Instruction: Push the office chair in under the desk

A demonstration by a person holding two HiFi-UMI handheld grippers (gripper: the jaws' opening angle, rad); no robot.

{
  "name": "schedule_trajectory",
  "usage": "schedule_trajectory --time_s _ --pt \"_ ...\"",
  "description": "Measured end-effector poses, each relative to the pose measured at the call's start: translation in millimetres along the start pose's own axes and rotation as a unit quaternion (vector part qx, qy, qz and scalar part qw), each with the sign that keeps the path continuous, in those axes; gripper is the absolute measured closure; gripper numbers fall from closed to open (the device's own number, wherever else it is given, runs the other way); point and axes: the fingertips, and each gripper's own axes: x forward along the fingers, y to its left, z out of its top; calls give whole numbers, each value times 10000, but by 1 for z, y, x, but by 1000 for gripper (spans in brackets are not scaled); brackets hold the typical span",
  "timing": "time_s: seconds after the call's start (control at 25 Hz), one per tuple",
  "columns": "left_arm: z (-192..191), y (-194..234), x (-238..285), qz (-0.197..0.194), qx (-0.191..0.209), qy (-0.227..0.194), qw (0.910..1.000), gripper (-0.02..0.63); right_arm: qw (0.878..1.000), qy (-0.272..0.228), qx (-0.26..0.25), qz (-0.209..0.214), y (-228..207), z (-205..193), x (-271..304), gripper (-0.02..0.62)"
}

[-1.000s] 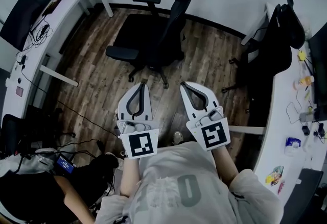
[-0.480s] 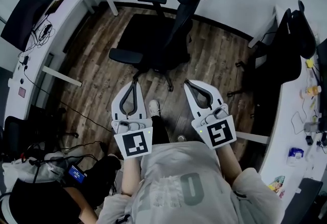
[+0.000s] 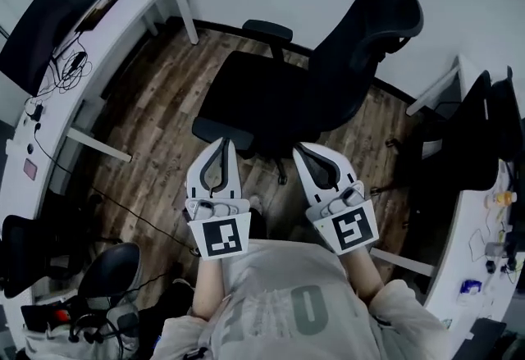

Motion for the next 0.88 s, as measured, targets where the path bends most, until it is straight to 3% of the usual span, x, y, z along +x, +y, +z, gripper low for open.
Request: schedule_trajectory --time_s 0.2,0.36,0.88 --pt "-16 57 48 -169 -3 -26 9999 591 9999 -74 55 -96 -5 17 76 575" --pt "-18 77 78 -482 -42 -142 9987 591 9994 -36 168 -286 -16 20 107 575" --pt "-6 41 144 -1074 -300 -299 9933 591 9969 51 225 -751 -74 21 106 575"
